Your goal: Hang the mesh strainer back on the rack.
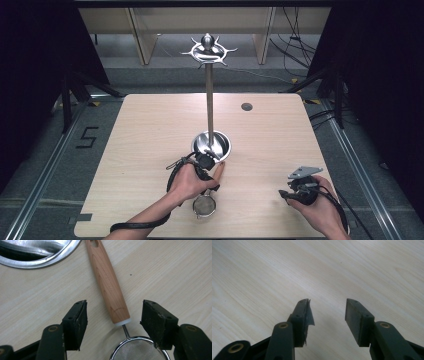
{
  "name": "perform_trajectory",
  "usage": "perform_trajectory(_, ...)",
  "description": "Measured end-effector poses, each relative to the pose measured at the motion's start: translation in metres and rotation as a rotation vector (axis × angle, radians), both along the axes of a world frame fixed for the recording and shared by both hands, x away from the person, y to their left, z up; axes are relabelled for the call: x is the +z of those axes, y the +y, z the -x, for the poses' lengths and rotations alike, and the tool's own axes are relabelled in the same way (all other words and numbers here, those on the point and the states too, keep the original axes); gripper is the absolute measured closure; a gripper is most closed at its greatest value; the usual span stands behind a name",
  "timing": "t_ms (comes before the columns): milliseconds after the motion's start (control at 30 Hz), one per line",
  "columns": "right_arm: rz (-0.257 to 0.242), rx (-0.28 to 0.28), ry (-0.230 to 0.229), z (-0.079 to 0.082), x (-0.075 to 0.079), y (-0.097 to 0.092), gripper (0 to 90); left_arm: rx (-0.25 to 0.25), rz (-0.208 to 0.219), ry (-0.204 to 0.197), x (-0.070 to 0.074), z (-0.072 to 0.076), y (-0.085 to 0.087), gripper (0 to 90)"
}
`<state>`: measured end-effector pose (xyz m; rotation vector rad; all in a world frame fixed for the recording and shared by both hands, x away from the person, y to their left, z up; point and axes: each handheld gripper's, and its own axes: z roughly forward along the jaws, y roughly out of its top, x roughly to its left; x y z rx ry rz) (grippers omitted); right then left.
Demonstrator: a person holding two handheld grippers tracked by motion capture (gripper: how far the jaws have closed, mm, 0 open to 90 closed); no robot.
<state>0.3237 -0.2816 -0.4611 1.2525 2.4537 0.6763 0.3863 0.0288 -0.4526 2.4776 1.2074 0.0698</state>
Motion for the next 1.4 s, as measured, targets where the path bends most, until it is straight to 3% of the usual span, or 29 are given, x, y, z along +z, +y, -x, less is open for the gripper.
perform_trajectory(33, 0.004, 0.004, -0.001, -0.001, 0.001, -0.001, 55.1, -0.026, -0.014, 0.003, 0.001, -0.002, 0.001, 37.3)
perform_trajectory(100, 0.004, 0.007, -0.005, -0.003, 0.001, -0.001, 55.1, -0.026, -0.024, 0.014, 0.002, -0.003, -0.001, 37.7)
perform_trajectory(133, 0.003, 0.01, -0.006, -0.004, 0.001, -0.002, 54.9, 0.0, -0.015, 0.045, 0.001, -0.002, -0.004, 37.7)
perform_trajectory(200, 0.008, 0.015, -0.008, -0.006, 0.0, -0.003, 54.8, 0.005, -0.023, 0.066, 0.001, -0.005, -0.007, 37.6)
perform_trajectory(400, 0.002, 0.003, 0.002, -0.012, 0.002, 0.003, 54.0, 0.004, -0.058, 0.076, -0.002, -0.012, -0.015, 37.6)
perform_trajectory(433, 0.005, 0.02, -0.016, -0.013, 0.001, 0.003, 53.9, 0.017, -0.051, 0.074, -0.003, -0.013, -0.016, 37.7)
perform_trajectory(667, -0.008, 0.011, -0.003, -0.011, 0.001, 0.001, 53.8, 0.03, -0.059, 0.092, -0.012, -0.019, -0.027, 43.4)
perform_trajectory(700, -0.015, -0.002, 0.004, -0.01, 0.001, 0.0, 53.9, 0.011, -0.113, 0.101, -0.013, -0.021, -0.029, 43.9)
perform_trajectory(767, -0.013, 0.01, -0.003, -0.01, 0.0, 0.0, 53.8, 0.043, -0.099, 0.089, -0.017, -0.02, -0.032, 43.9)
perform_trajectory(1000, -0.031, 0.008, 0.008, -0.009, 0.001, 0.004, 53.9, 0.035, -0.136, 0.109, -0.02, -0.024, -0.032, 44.8)
perform_trajectory(1100, -0.024, 0.021, -0.015, -0.009, 0.0, 0.002, 54.0, 0.003, -0.16, 0.144, -0.023, -0.024, -0.028, 45.9)
perform_trajectory(1133, -0.029, 0.015, -0.004, -0.009, -0.001, 0.002, 54.0, 0.02, -0.149, 0.167, -0.025, -0.023, -0.027, 46.6)
perform_trajectory(1167, -0.027, 0.016, 0.001, -0.009, -0.001, 0.001, 54.0, 0.014, -0.166, 0.204, -0.025, -0.023, -0.024, 47.5)
perform_trajectory(1233, -0.037, 0.001, 0.014, -0.009, 0.0, 0.002, 54.0, 0.016, -0.163, 0.221, -0.025, -0.022, -0.023, 49.0)
perform_trajectory(1400, -0.037, 0.003, 0.009, -0.01, -0.001, 0.003, 54.0, 0.013, -0.155, 0.202, -0.025, -0.022, -0.025, 52.6)
